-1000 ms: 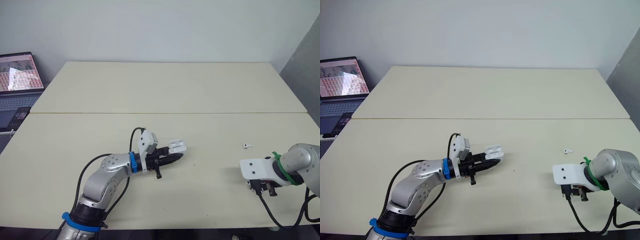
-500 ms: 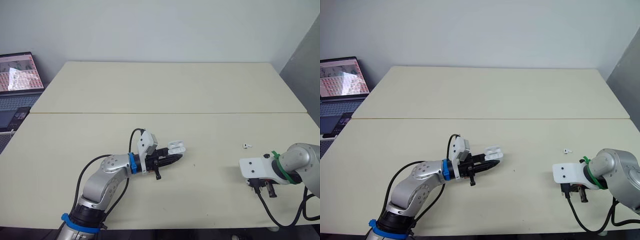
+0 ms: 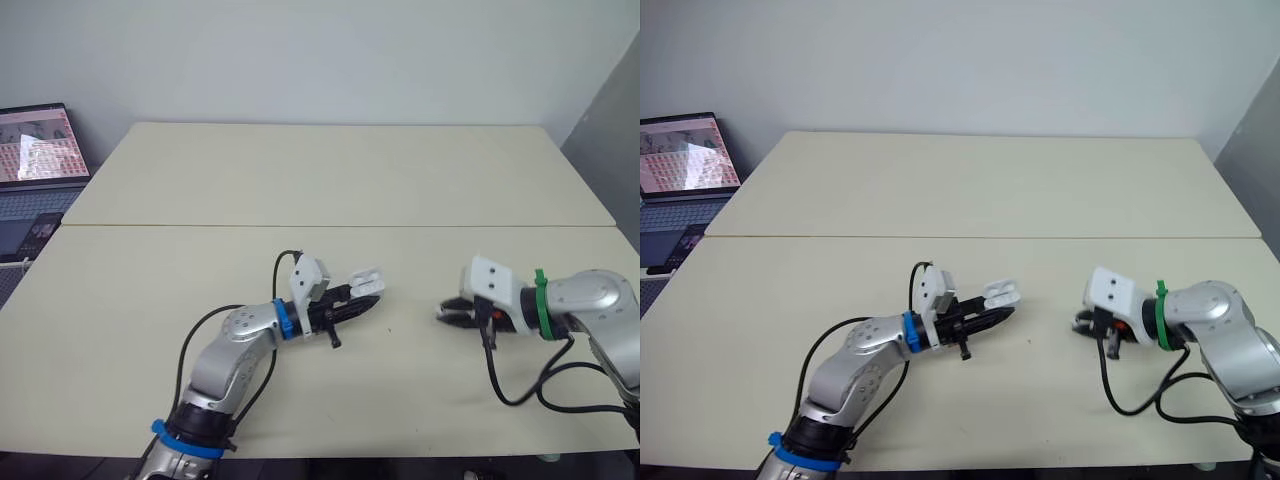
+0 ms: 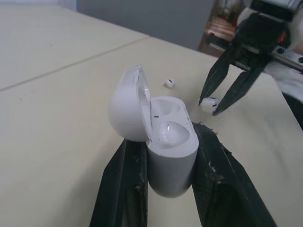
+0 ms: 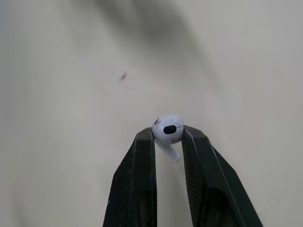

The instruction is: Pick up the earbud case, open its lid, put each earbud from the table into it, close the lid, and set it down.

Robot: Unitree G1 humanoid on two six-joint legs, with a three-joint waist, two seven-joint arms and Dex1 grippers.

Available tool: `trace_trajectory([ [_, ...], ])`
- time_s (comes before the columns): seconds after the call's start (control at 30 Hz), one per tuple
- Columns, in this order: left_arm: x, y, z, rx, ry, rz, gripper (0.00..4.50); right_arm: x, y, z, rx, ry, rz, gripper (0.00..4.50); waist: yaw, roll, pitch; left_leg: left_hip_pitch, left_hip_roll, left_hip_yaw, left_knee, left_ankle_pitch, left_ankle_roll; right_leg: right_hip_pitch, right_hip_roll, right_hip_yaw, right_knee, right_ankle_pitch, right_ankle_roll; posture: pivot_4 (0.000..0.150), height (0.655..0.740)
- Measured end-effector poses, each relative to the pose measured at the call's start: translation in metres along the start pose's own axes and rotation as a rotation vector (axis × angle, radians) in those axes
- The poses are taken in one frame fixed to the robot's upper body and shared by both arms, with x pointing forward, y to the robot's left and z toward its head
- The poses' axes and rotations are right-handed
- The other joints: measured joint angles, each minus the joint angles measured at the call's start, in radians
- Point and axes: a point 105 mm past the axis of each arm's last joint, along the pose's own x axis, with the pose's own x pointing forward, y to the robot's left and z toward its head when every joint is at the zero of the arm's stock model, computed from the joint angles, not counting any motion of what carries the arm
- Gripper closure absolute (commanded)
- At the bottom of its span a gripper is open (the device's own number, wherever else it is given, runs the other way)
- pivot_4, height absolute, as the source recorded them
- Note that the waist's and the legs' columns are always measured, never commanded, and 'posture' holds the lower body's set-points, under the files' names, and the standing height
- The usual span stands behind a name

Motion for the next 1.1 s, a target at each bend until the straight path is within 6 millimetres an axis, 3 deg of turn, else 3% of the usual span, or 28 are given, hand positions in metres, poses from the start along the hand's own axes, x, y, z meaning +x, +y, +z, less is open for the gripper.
trace_trajectory([
  [0.23, 0.039, 0.024, -0.006, 0.064, -0.048, 0.168, 3.69, -0.002, -0.012, 0.035, 0.283, -0.437, -0.109, 4.11, 0.009, 0.000, 0.000, 0.000, 0.000, 0.002, 0.000, 0.000, 0.000, -0.002, 0.000, -0.001, 0.002, 0.000, 0.000, 0.150, 0.7400],
  [0.47, 0.073, 0.013, 0.021, 0.111, -0.177, 0.147, 3.69, -0.002, -0.021, 0.076, 0.467, -0.785, -0.169, 4.11, 0.005, 0.001, 0.000, -0.001, 0.000, 0.004, -0.001, 0.000, 0.000, -0.005, 0.000, 0.000, 0.004, 0.000, 0.000, 0.150, 0.7400],
  [0.8, 0.078, 0.015, 0.039, 0.175, -0.234, 0.194, 3.69, 0.019, -0.009, 0.094, 0.536, -0.875, -0.191, 4.11, -0.009, 0.001, -0.001, -0.003, 0.000, 0.007, 0.000, 0.000, 0.000, -0.010, 0.000, 0.004, 0.009, 0.000, 0.000, 0.150, 0.7400],
  [1.1, 0.076, 0.011, 0.046, 0.185, -0.251, 0.176, 3.69, 0.028, -0.012, 0.078, 0.570, -0.856, -0.221, 4.11, -0.020, 0.001, -0.001, -0.003, 0.000, 0.007, 0.000, 0.001, 0.000, -0.011, 0.001, 0.004, 0.010, 0.000, 0.000, 0.150, 0.7400],
])
